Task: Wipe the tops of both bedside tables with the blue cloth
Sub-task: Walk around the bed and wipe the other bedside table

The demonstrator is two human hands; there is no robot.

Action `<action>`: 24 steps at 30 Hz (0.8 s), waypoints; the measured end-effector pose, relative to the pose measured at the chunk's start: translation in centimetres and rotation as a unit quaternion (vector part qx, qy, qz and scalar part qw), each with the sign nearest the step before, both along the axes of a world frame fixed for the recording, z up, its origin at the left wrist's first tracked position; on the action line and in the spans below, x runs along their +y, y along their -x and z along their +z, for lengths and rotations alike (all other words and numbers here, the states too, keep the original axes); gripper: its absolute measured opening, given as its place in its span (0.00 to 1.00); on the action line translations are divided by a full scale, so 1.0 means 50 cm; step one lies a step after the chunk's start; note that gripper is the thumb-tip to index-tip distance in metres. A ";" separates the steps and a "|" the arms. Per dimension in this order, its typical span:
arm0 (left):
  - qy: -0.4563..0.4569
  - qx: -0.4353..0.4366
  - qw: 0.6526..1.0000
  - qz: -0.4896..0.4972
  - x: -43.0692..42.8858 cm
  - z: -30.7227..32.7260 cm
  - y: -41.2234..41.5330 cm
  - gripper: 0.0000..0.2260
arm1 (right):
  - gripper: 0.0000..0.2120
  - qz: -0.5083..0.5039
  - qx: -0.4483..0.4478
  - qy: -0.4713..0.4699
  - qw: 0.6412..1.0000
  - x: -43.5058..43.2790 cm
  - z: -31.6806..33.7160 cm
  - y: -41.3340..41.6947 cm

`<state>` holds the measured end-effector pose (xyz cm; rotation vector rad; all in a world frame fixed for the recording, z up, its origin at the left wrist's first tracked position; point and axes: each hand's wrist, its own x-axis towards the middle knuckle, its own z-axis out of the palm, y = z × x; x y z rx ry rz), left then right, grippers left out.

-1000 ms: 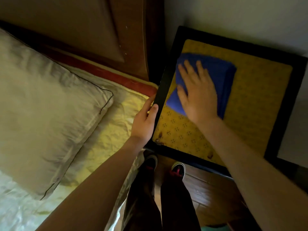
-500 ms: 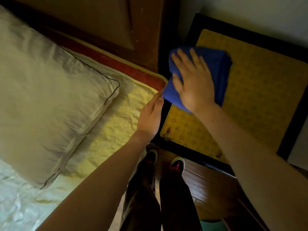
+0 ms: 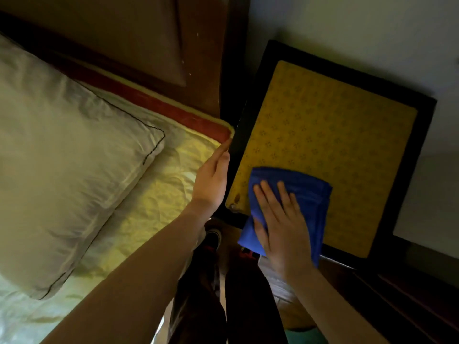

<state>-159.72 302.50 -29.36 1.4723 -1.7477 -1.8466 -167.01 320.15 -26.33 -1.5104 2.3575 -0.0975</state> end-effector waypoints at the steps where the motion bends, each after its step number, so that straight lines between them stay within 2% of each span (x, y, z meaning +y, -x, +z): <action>1: -0.003 0.002 1.000 0.002 0.000 -0.001 0.000 0.20 | 0.26 0.011 -0.011 0.001 1.000 0.012 -0.004 0.001; 3: -0.010 0.002 1.000 0.006 0.000 -0.006 0.000 0.21 | 0.25 -0.004 -0.028 0.027 0.999 -0.016 -0.009 0.044; 8: -0.024 0.000 1.000 0.006 0.002 -0.011 -0.002 0.22 | 0.25 -0.155 -0.004 0.115 0.981 -0.206 -0.029 0.276; 12: -0.012 -0.013 1.000 -0.002 -0.001 -0.002 -0.002 0.21 | 0.26 -0.168 0.005 0.119 0.979 -0.297 -0.030 0.388; 16: -0.002 -0.025 1.000 -0.015 0.004 0.016 0.001 0.18 | 0.26 -0.160 0.001 0.111 0.981 -0.246 -0.015 0.329; 21: -0.001 -0.032 0.999 -0.005 0.006 0.025 0.005 0.16 | 0.27 -0.094 0.013 0.030 0.995 0.004 -0.005 0.056; 24: 0.009 -0.037 0.999 -0.002 0.007 0.022 0.008 0.16 | 0.26 -0.046 -0.023 0.030 0.998 0.049 -0.011 0.048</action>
